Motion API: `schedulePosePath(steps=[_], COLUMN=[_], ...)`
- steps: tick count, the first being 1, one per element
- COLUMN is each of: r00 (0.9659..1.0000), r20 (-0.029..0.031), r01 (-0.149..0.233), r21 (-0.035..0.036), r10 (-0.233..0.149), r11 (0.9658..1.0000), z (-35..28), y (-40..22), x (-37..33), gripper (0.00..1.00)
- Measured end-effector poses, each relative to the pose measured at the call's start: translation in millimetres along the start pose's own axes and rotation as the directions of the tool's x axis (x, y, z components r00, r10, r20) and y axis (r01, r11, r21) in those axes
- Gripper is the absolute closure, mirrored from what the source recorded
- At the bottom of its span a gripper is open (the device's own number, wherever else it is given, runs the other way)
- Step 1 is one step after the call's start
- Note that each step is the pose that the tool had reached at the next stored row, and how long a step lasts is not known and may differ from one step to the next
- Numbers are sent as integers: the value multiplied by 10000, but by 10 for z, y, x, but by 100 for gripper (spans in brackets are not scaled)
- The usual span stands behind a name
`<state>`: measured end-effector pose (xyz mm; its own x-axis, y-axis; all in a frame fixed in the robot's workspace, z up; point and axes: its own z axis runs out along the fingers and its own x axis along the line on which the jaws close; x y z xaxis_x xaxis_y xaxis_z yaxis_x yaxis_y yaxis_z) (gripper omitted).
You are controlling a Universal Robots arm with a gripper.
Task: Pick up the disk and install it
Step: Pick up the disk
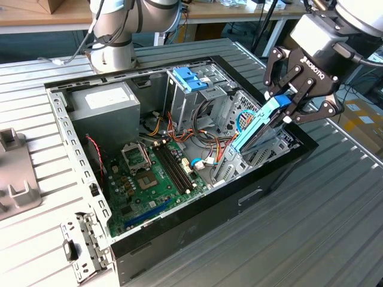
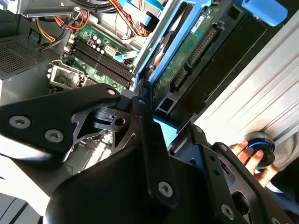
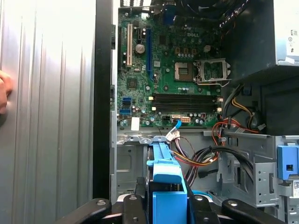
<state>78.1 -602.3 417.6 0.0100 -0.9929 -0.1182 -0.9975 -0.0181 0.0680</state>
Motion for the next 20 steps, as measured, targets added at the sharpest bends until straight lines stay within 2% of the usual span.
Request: schedulePosePath(steps=[6, 13, 14, 15, 16, 20], r00=[10000, 10000, 10000, 10000, 10000, 10000], r20=[-1, 2, 4, 4, 5, 6], r01=[0, 0, 0, 0, 1, 0], r21=[0, 0, 0, 0, 1, 0], r10=[0, 0, 0, 0, -1, 0], r11=[10000, 10000, 10000, 10000, 10000, 10000], z=[47, 48, 49, 49, 49, 49], y=[-3, -3, -3, -3, -3, -3], x=[21, 21, 21, 21, 21, 21], gripper=[63, 63, 56, 56, 49, 49])
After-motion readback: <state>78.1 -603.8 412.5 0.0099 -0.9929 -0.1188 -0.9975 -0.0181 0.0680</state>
